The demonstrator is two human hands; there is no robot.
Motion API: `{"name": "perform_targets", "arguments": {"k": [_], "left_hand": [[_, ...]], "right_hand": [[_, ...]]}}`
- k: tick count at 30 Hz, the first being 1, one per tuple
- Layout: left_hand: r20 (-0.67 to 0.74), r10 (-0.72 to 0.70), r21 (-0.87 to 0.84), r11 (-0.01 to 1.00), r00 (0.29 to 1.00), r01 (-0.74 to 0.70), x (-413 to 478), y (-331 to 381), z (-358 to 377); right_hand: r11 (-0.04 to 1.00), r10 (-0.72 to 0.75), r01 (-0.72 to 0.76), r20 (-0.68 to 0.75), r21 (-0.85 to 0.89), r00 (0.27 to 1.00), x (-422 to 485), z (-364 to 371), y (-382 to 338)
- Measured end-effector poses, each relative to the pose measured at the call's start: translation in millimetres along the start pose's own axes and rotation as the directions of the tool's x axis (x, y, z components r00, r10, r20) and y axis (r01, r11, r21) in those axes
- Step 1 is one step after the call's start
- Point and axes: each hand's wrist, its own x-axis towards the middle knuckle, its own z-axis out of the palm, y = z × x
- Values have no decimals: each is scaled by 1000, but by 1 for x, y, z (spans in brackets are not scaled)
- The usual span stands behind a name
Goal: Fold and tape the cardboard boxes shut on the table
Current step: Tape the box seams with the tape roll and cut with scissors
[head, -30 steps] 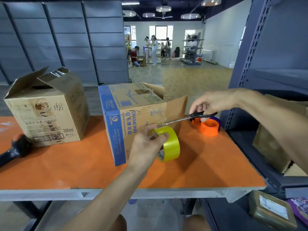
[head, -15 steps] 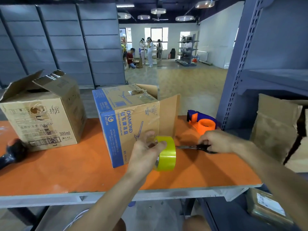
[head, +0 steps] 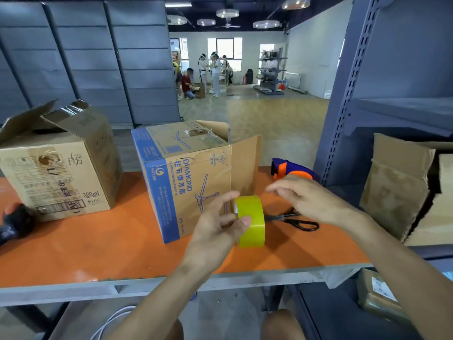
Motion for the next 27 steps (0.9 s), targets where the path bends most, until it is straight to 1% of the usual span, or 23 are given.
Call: {"name": "perform_targets", "arguments": {"k": [2, 4, 7, 11, 13, 17, 19, 22, 24, 27], "left_hand": [[8, 8, 11, 1000, 1000, -8, 0, 1, 2], [17, 20, 21, 1000, 1000, -20, 0, 2, 3], [13, 29, 50, 998, 999, -30, 2, 3, 3], [7, 32, 85, 996, 999, -33, 3, 2, 3], [2, 29, 109, 994, 1000, -29, 4, -1, 2], [-35, 15, 118, 993, 999, -11, 4, -7, 2], [-51, 26, 120, 993, 998, -20, 4, -11, 1], [-67, 34, 130, 991, 997, -25, 3, -16, -1], [-69, 43, 133, 991, 997, -33, 1, -18, -1], [-81, 52, 121, 992, 995, -42, 0, -19, 1]], "right_hand": [[987, -81, 87, -51, 133, 995, -5, 0, -23], [979, -126, 132, -52, 156, 991, -8, 1, -42], [985, -114, 117, -30, 124, 993, -4, 5, -52], [989, -32, 39, -56, 140, 998, 5, 13, -56], [991, -7, 14, -57, 132, 998, 9, 17, -58], [998, 23, -17, -108, 62, 994, 16, 27, -59], [1000, -4, 3, -122, -8, 992, 15, 34, -61], [999, -46, 48, -105, 12, 993, 15, 37, -62], [999, -42, 42, -82, -2, 996, 16, 36, -65], [996, -33, 24, -99, -87, 995, 17, 35, -68]]}}
